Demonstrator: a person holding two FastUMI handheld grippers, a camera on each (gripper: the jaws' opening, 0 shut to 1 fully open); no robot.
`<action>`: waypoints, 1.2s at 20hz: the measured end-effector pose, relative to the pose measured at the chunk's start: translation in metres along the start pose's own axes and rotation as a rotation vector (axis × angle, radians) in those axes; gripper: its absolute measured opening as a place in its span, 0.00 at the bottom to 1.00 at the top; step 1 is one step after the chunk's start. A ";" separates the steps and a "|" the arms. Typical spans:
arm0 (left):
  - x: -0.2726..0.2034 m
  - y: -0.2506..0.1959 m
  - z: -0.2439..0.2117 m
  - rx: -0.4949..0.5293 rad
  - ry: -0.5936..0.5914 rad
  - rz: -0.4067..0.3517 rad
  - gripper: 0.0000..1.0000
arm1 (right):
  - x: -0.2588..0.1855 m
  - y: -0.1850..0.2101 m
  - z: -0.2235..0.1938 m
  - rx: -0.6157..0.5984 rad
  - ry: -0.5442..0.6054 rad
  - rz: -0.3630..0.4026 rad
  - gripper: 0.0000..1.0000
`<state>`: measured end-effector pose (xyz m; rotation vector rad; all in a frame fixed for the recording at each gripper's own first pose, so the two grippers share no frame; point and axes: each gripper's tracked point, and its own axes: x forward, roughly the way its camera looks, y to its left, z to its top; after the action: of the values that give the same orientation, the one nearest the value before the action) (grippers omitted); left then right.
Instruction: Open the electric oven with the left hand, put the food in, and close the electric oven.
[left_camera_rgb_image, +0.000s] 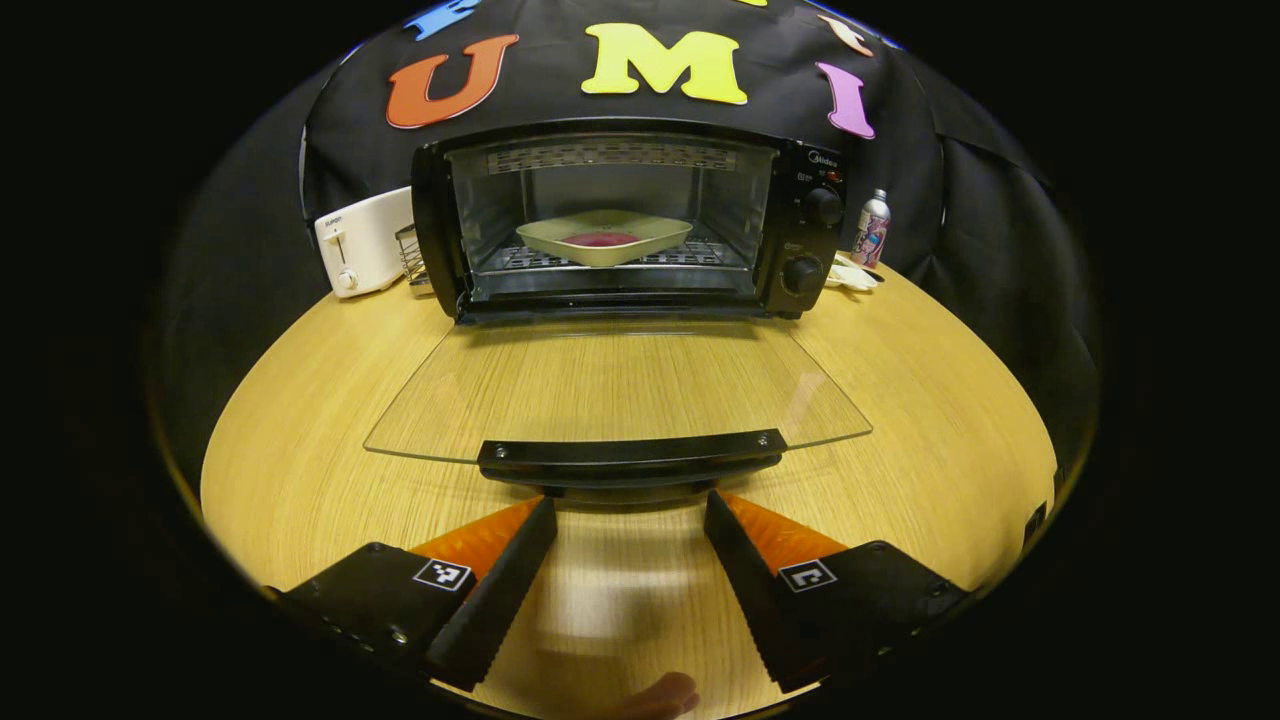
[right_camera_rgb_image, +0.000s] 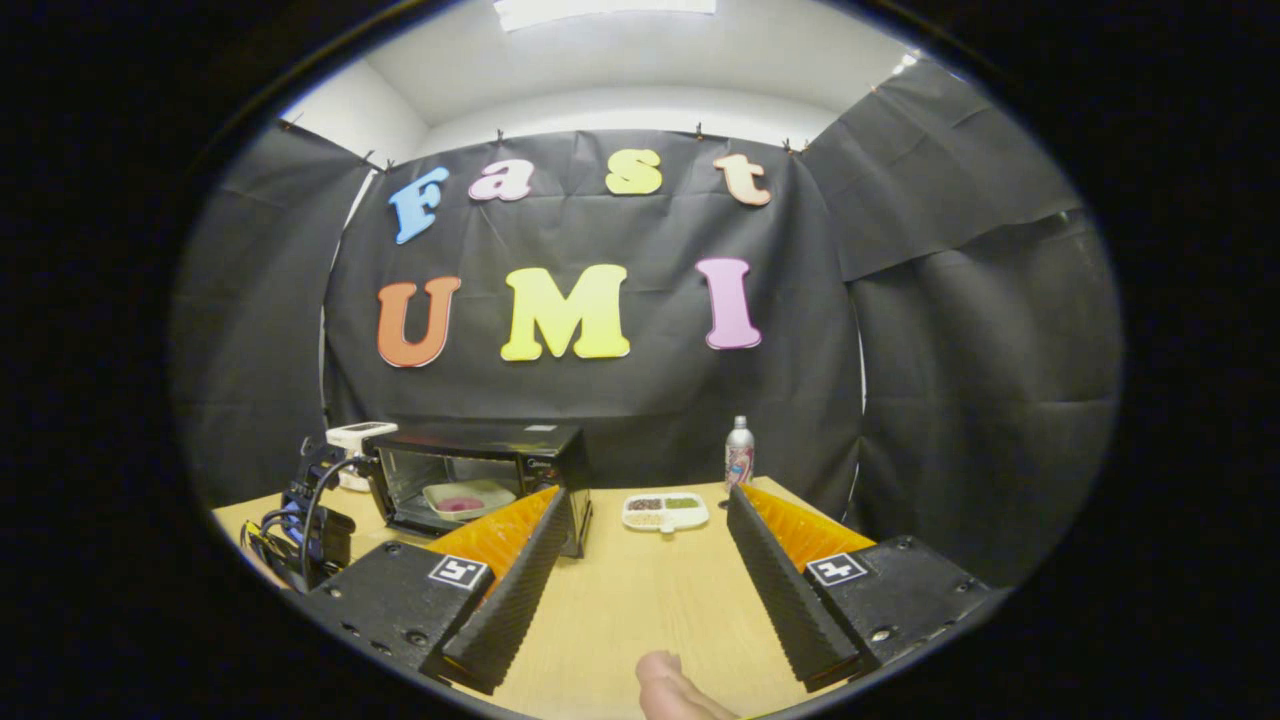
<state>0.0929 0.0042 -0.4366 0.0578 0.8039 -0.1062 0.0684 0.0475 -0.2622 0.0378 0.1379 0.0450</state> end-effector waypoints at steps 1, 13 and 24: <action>-0.002 -0.001 0.002 0.001 -0.006 0.001 0.96 | -0.001 0.000 -0.002 -0.001 0.001 0.004 0.96; -0.024 -0.009 0.037 0.029 -0.084 -0.005 0.96 | -0.006 -0.006 -0.007 0.018 0.032 -0.001 0.96; -0.004 0.006 0.092 -0.004 -0.147 0.013 0.96 | -0.009 -0.010 -0.007 0.012 0.046 -0.006 0.96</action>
<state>0.1561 0.0022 -0.3699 0.0503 0.6570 -0.0954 0.0589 0.0378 -0.2682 0.0488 0.1846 0.0386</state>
